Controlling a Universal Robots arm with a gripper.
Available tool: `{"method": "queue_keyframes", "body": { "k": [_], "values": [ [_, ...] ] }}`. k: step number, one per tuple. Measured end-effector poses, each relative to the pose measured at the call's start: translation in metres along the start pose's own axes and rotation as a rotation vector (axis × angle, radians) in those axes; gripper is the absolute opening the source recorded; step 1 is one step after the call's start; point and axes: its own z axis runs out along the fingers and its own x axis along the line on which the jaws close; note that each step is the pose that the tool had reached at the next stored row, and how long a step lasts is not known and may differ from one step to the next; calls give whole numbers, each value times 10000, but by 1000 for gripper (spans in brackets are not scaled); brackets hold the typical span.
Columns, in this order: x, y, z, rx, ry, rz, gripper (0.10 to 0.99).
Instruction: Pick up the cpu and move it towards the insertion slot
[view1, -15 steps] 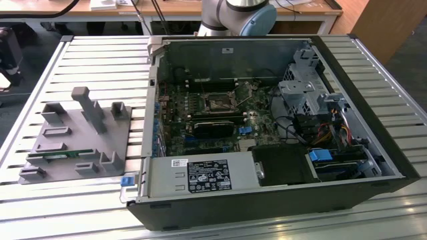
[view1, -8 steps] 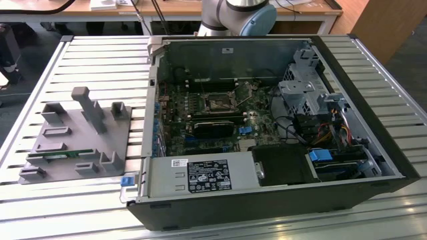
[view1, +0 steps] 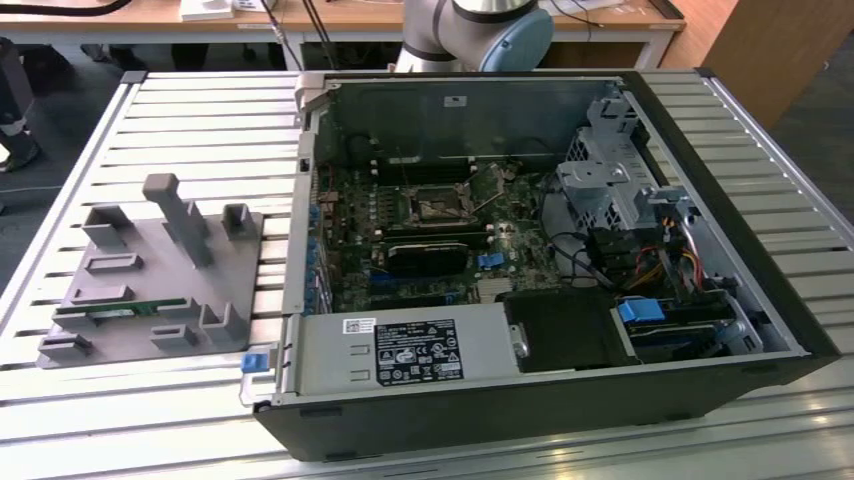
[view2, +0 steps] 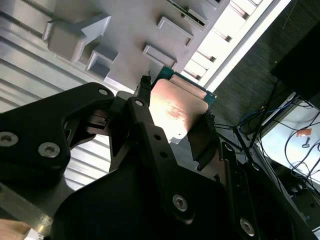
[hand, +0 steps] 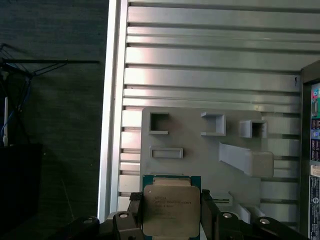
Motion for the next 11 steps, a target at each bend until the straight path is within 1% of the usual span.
{"method": "queue_keyframes", "body": {
  "k": [11],
  "values": [
    [2,5,-97,0,0,0,545]
  ]
}}
